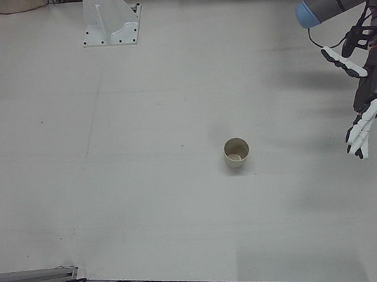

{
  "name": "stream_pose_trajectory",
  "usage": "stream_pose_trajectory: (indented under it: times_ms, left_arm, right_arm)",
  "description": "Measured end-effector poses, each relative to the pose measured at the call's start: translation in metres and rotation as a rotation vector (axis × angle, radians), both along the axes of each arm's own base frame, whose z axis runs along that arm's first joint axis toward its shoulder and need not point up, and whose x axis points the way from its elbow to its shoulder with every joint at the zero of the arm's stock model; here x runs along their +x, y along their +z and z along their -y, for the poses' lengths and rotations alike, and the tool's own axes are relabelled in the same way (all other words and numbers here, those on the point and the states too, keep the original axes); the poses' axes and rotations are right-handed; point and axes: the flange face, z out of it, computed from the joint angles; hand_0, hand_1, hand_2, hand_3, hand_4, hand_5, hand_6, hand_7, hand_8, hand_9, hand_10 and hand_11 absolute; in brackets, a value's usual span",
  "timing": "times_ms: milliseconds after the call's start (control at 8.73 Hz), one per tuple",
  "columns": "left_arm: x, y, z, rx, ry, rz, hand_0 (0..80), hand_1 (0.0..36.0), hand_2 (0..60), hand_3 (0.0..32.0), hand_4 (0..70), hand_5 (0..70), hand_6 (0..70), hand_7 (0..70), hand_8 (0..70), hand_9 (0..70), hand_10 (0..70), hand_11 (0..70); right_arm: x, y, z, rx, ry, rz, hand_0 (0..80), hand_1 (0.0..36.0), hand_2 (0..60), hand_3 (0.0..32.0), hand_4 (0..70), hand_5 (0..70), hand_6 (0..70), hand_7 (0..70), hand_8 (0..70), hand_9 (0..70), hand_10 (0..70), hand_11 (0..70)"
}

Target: Pour water

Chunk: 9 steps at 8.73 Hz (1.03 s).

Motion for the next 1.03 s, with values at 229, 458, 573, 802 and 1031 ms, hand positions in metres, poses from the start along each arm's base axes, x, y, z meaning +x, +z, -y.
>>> stream_pose_trajectory:
  times_ms: [229, 458, 573, 802, 1031]
  left_arm:
    - [0.014, 0.026, -0.001, 0.029, 0.014, 0.074, 74.9, 22.8, 0.0, 6.6, 15.5, 0.0, 8.1, 5.2, 0.6, 0.0, 2.4, 6.6]
    - [0.032, 0.050, -0.003, 0.058, 0.039, 0.138, 66.6, 21.0, 0.0, 0.0, 18.6, 0.0, 8.8, 5.6, 0.7, 0.0, 3.3, 7.6]
    - [0.043, 0.065, -0.005, 0.066, 0.041, 0.158, 64.4, 19.0, 0.0, 0.0, 22.4, 0.0, 9.1, 5.9, 0.8, 0.0, 3.9, 8.3]
    - [0.079, 0.086, -0.007, 0.088, 0.030, 0.180, 58.7, 15.0, 0.0, 0.0, 25.5, 0.0, 8.3, 5.1, 0.6, 0.0, 3.2, 6.9]
    - [0.106, 0.089, -0.005, 0.100, 0.020, 0.185, 51.1, 7.6, 0.0, 0.0, 27.7, 0.0, 7.7, 2.8, 0.5, 0.0, 1.1, 3.1]
  right_arm:
    - [-0.007, 0.000, 0.001, -0.001, -0.016, -0.003, 49.3, 18.8, 15.7, 2.8, 1.4, 5.5, 9.1, 7.6, 5.9, 7.7, 0.0, 0.0]
    - [-0.014, -0.001, 0.003, 0.000, -0.030, -0.017, 49.9, 19.6, 16.4, 3.0, 1.4, 5.6, 9.1, 7.5, 5.8, 7.6, 0.0, 0.0]
    - [-0.018, -0.001, 0.003, 0.000, -0.038, -0.025, 49.9, 19.5, 16.2, 3.4, 1.2, 5.6, 8.9, 7.5, 5.7, 7.6, 0.0, 0.0]
    - [-0.026, -0.001, 0.005, 0.002, -0.055, -0.034, 49.8, 19.4, 16.2, 3.8, 1.6, 5.6, 9.3, 8.3, 5.8, 7.7, 0.0, 0.0]
    - [-0.030, -0.002, 0.006, 0.002, -0.064, -0.036, 49.8, 19.4, 15.4, 4.0, 0.1, 5.6, 8.6, 6.9, 5.4, 7.2, 0.0, 0.0]
